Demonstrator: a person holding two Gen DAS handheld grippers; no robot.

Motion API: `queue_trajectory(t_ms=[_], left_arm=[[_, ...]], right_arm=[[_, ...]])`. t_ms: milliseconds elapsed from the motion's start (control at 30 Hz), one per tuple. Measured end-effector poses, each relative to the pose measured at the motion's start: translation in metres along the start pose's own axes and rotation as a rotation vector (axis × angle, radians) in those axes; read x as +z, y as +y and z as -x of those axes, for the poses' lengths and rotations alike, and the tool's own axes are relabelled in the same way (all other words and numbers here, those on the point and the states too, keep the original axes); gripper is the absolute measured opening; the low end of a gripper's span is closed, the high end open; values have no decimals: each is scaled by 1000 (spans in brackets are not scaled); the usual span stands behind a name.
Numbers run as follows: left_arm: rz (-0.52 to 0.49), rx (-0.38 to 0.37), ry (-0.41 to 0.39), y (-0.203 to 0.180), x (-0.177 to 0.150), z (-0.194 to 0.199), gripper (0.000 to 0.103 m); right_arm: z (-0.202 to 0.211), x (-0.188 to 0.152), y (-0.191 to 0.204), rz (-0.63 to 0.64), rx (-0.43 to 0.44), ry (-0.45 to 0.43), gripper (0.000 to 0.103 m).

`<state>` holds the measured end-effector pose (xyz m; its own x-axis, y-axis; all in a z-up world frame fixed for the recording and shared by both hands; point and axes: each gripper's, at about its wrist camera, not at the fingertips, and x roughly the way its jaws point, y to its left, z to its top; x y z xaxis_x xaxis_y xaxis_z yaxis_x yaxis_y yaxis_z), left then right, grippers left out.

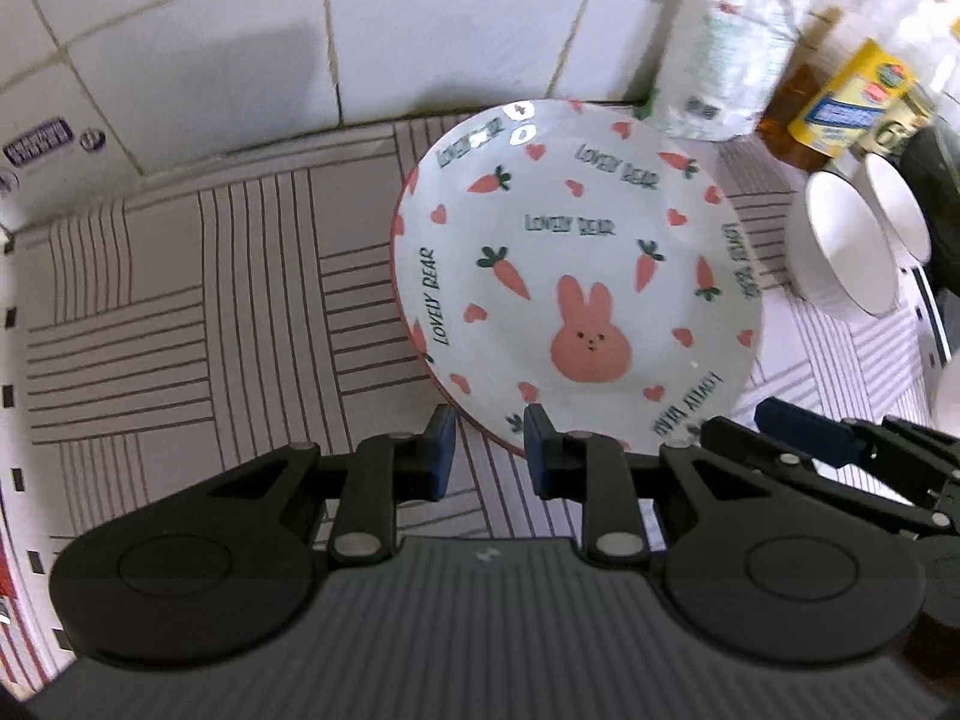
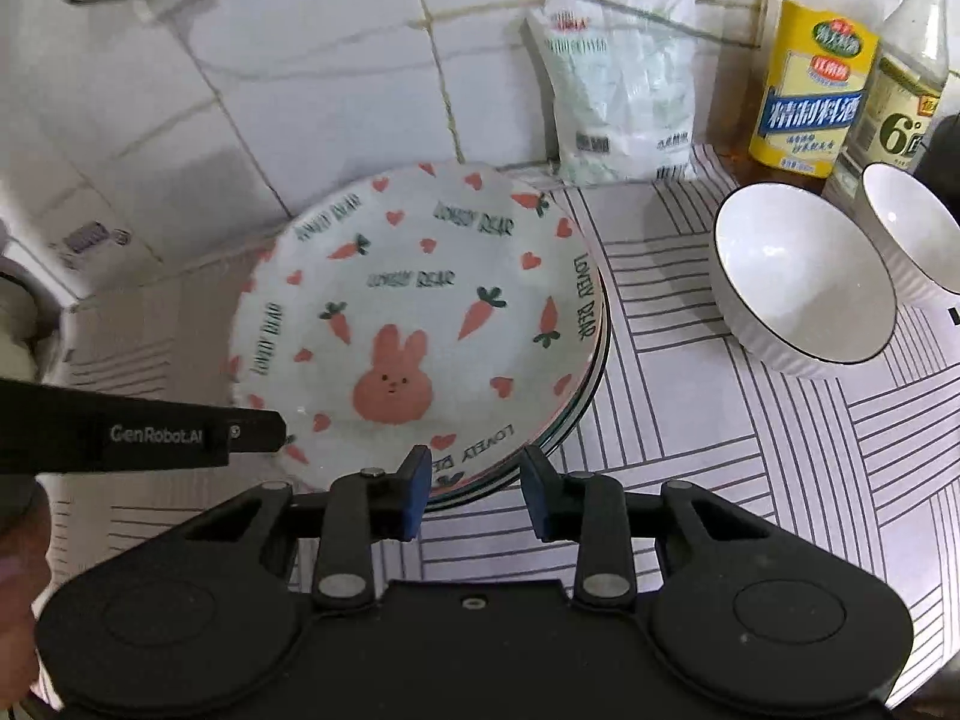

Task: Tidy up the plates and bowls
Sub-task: 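Lower the bunny plate onto the blue egg plate and open the right gripper, then move the left gripper toward the white bowl beside the stove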

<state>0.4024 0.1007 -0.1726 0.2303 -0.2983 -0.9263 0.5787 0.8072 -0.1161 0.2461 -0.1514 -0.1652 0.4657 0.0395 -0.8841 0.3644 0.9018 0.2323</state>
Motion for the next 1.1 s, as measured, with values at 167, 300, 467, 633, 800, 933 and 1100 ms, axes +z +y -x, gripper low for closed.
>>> queue_trajectory(t_ms=[167, 300, 467, 633, 800, 933, 1100], left_arm=[[-62, 5, -31, -8, -10, 23, 24], [-100, -12, -54, -27, -24, 45, 24], [-173, -26, -84, -59, -38, 72, 24], [-190, -21, -145, -93, -43, 97, 34], [-211, -16, -184, -139, -48, 110, 43], [-229, -40, -205, -181, -49, 104, 58], [-251, -52, -192, -232, -56, 86, 67]], right_arm=[[45, -28, -10, 25, 18, -128, 38], [83, -52, -30, -19, 44, -213, 38], [131, -75, -55, -35, 15, -307, 38], [167, -93, -88, -72, -25, -398, 39], [189, -107, -125, -49, -64, -473, 45], [197, -117, -168, -66, -68, -514, 58], [188, -125, -229, -83, -167, -496, 68]])
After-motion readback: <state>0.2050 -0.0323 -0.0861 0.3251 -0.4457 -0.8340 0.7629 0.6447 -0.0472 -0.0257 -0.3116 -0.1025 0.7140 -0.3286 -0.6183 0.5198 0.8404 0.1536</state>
